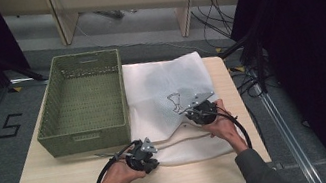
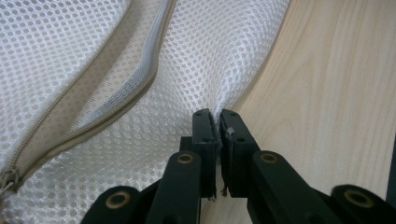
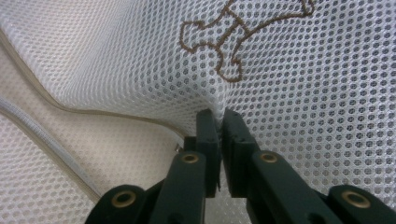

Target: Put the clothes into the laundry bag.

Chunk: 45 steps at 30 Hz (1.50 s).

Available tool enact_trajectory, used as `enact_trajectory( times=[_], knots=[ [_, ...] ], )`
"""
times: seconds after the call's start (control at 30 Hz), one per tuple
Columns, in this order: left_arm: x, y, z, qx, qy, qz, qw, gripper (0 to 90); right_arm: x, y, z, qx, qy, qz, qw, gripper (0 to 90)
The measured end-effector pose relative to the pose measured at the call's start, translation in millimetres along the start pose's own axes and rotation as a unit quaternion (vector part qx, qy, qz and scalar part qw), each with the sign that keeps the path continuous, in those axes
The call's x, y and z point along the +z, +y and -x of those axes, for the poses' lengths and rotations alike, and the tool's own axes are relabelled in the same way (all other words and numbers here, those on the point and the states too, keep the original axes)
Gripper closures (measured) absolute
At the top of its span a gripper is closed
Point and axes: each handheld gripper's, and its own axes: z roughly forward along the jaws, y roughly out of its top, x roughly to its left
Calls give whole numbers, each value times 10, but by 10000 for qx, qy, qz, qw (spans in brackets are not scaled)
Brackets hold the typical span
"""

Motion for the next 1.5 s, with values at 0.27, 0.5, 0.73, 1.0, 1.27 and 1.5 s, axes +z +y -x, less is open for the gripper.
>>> enact_trajectory(
  times=[0.27,0.5,0.73,1.0,1.27,1.5],
  knots=[
    [2,2,5,-16,10,16,10000,845,-258,26,-81,127,453,-34,9989,893],
    [10,7,11,-100,0,54,9999,841,42,-110,-84,261,675,-805,9941,890],
    [13,2,22,-159,2,76,9998,838,199,-70,-17,93,70,-803,9967,888],
    [-2,1,-4,-70,-47,1,10000,827,277,-63,52,335,-102,-859,9957,880],
    [13,15,57,-192,-81,58,9998,715,76,-66,41,383,71,-627,9973,840],
    [-129,55,52,-75,8,201,9998,528,-139,-80,56,816,-10,-102,9966,692]
  ],
)
